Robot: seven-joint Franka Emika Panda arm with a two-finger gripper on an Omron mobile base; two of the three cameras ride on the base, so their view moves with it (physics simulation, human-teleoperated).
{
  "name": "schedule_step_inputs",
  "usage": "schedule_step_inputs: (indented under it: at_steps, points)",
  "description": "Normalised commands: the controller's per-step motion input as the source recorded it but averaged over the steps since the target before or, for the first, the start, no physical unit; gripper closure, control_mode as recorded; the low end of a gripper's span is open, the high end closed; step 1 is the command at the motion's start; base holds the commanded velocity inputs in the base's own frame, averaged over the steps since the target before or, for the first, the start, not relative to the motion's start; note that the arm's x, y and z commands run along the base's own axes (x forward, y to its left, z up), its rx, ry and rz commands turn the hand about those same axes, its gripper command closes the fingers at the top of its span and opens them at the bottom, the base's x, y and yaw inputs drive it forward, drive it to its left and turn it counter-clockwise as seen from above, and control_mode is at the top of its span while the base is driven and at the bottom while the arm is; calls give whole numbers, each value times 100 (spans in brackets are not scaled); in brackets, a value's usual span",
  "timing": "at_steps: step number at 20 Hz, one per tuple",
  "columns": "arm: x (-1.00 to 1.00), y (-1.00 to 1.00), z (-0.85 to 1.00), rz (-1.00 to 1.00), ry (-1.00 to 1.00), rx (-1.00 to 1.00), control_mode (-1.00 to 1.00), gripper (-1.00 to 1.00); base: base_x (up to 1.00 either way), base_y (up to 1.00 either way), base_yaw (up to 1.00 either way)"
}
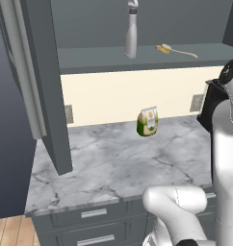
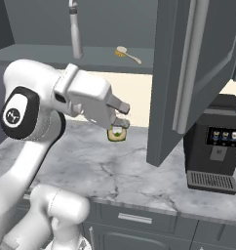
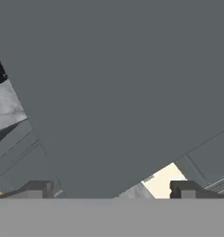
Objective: Pick the spray and dish brush from the cabinet and place them on the counter.
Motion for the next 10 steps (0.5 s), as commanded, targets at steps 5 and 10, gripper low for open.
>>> schedule_step_inputs:
  at_steps: [5,10]
  points:
    - [52,87,-1,-7,1,-8,-100,-100,0,0,0]
    - [47,70,-27,8,9,4,-100,-100,0,0,0]
